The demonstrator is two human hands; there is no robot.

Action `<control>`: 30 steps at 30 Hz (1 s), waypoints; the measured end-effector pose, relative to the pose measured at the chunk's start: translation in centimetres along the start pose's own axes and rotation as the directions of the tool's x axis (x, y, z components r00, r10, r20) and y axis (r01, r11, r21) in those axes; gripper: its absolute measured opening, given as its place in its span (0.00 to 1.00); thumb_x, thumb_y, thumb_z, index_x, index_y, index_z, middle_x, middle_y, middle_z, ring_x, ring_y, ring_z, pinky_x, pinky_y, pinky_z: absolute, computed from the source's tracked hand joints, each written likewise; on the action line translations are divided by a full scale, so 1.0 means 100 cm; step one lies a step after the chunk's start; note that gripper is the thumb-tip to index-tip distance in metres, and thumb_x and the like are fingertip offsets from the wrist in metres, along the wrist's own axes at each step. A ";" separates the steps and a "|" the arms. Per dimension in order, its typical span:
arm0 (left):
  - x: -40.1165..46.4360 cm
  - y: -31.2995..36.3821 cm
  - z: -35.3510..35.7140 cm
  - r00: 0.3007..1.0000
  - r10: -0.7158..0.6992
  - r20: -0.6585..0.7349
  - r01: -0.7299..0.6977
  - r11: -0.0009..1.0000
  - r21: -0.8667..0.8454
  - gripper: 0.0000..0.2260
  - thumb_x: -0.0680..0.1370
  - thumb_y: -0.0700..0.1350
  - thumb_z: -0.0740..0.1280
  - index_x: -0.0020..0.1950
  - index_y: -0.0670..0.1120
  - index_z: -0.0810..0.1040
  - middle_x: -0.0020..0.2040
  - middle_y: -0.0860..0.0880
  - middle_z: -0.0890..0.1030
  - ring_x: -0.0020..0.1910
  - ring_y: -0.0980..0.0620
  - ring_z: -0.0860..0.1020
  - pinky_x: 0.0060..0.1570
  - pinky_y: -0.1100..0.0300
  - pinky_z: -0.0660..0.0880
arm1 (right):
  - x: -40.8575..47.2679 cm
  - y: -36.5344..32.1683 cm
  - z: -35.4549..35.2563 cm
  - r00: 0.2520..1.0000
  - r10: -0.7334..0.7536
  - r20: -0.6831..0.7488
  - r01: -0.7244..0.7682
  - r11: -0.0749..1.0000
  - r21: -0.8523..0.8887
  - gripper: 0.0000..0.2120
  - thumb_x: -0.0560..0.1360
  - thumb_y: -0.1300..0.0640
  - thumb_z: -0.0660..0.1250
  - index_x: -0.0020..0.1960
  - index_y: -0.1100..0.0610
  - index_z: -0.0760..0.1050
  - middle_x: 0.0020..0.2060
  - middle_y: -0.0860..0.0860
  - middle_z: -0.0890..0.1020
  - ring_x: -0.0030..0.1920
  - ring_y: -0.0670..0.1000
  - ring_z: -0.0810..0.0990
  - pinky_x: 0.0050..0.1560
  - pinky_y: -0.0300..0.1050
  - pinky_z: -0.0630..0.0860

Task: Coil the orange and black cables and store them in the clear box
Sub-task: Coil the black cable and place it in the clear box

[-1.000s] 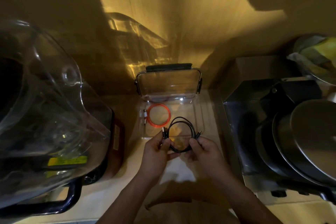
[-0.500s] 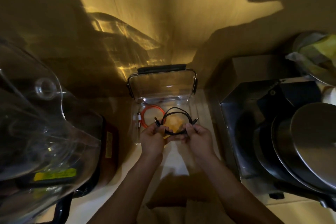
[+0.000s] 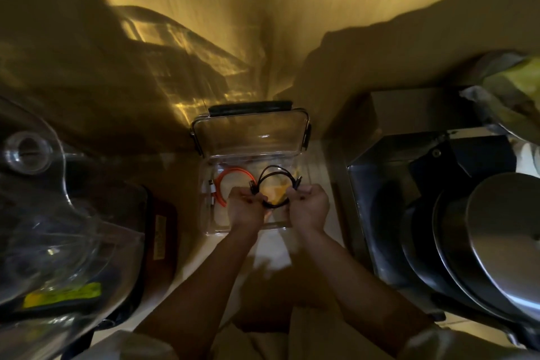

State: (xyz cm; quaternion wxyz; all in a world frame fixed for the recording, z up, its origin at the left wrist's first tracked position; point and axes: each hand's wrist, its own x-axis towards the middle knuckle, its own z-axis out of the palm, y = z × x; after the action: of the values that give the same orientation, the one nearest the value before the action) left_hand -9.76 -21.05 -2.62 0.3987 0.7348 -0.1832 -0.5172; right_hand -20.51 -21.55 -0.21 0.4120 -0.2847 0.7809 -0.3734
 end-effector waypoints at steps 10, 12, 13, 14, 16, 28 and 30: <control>0.014 -0.001 0.019 0.998 -0.063 0.025 0.063 0.998 -0.014 0.13 0.77 0.28 0.63 0.44 0.46 0.74 0.42 0.41 0.81 0.41 0.45 0.79 0.42 0.51 0.79 | 0.013 0.011 0.017 0.998 -0.051 0.022 0.054 0.976 -0.211 0.07 0.73 0.67 0.66 0.46 0.57 0.77 0.39 0.51 0.81 0.43 0.53 0.82 0.40 0.40 0.76; 0.018 -0.001 0.022 0.999 -0.052 0.000 0.052 0.999 -0.003 0.11 0.76 0.29 0.66 0.44 0.46 0.74 0.46 0.40 0.81 0.44 0.47 0.78 0.42 0.55 0.76 | 0.014 0.010 0.020 0.998 -0.033 0.057 0.045 0.969 -0.242 0.06 0.74 0.64 0.67 0.46 0.54 0.77 0.40 0.51 0.83 0.44 0.53 0.82 0.41 0.42 0.77; 0.019 -0.001 0.023 0.999 -0.043 0.001 0.043 0.999 0.000 0.10 0.76 0.30 0.67 0.45 0.44 0.75 0.48 0.40 0.80 0.46 0.47 0.78 0.43 0.58 0.76 | 0.015 0.010 0.021 0.996 -0.022 0.084 0.043 0.964 -0.264 0.05 0.75 0.62 0.66 0.47 0.54 0.78 0.42 0.51 0.82 0.45 0.53 0.82 0.41 0.42 0.75; 0.021 -0.002 0.024 0.999 -0.035 -0.001 0.035 0.999 -0.007 0.09 0.75 0.29 0.68 0.46 0.43 0.75 0.48 0.40 0.80 0.47 0.47 0.78 0.42 0.61 0.75 | 0.016 0.010 0.021 0.994 -0.003 0.112 0.037 0.955 -0.294 0.05 0.75 0.62 0.66 0.49 0.55 0.78 0.43 0.50 0.82 0.46 0.52 0.81 0.41 0.42 0.74; 0.027 -0.005 0.026 0.999 -0.043 0.005 0.043 0.999 -0.004 0.08 0.75 0.29 0.68 0.46 0.42 0.76 0.47 0.39 0.80 0.48 0.45 0.79 0.44 0.60 0.76 | 0.019 0.010 0.020 0.988 0.022 0.151 0.030 0.943 -0.331 0.09 0.74 0.61 0.66 0.54 0.57 0.79 0.48 0.52 0.83 0.49 0.54 0.81 0.44 0.43 0.75; 0.044 -0.018 0.033 0.999 -0.041 -0.008 0.041 0.979 0.198 0.06 0.72 0.37 0.74 0.48 0.39 0.84 0.43 0.41 0.85 0.43 0.43 0.84 0.39 0.57 0.80 | 0.034 0.020 0.029 0.953 0.121 0.279 0.032 0.873 -0.486 0.37 0.70 0.51 0.70 0.75 0.55 0.60 0.67 0.56 0.76 0.64 0.58 0.76 0.61 0.51 0.76; 0.041 -0.013 0.034 1.000 -0.010 -0.028 0.016 0.977 0.213 0.05 0.74 0.37 0.73 0.49 0.37 0.83 0.43 0.43 0.84 0.43 0.46 0.82 0.35 0.63 0.77 | 0.034 0.019 0.029 0.943 0.134 0.304 0.034 0.872 -0.489 0.40 0.72 0.50 0.70 0.78 0.56 0.54 0.69 0.55 0.73 0.66 0.58 0.74 0.61 0.48 0.74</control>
State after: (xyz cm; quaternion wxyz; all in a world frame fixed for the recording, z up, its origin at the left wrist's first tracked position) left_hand -11.41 -24.40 -6.60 0.3166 0.7815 -0.2272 -0.4872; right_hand -19.96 -24.04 -4.33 0.4607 -0.4167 0.7771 -0.1008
